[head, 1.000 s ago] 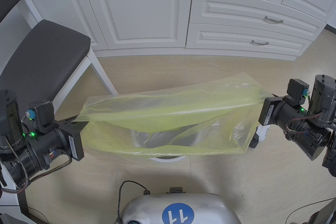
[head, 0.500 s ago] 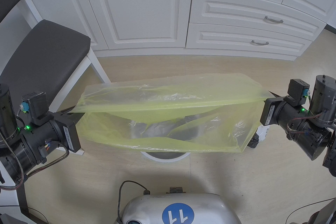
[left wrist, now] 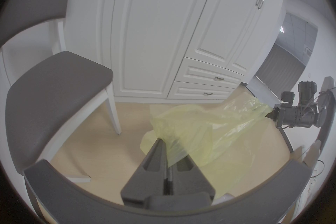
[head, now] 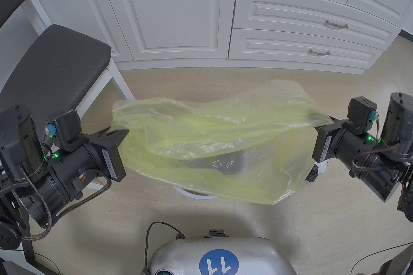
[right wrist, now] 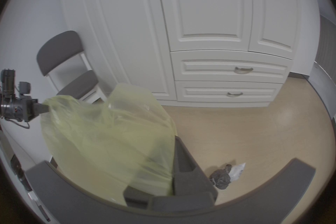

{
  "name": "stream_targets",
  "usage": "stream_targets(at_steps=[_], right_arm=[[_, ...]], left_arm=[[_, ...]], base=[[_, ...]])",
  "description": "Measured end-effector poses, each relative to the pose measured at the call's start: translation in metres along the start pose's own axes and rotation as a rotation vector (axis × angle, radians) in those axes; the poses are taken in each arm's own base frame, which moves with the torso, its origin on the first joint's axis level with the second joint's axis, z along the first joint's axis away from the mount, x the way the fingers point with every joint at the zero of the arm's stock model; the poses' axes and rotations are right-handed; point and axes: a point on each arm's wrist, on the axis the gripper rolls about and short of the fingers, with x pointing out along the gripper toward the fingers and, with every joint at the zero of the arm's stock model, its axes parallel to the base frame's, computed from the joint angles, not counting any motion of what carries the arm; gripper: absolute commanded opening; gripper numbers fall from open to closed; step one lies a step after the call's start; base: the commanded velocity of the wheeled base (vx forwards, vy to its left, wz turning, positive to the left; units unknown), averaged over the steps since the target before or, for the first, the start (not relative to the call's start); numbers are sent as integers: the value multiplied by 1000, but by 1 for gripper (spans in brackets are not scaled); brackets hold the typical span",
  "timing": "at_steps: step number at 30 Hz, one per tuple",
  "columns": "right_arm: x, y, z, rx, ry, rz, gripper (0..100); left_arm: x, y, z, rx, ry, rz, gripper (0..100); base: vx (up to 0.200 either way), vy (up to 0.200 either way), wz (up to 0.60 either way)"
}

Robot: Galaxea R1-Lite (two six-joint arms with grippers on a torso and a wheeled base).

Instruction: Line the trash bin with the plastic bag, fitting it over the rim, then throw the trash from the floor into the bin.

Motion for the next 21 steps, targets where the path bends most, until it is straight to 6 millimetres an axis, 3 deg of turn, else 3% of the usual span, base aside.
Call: stream_targets(at_steps=[10,21], right_arm=[[-31,32,-11,-15,-60,198,0],[-15,44,-32,6,-66,293,0]], left_arm=[[-13,-18,-14,7,56,-180,0],[-1,-26,-24,-154,145,-274,0]], base=[[0,0,0],[0,0,0]])
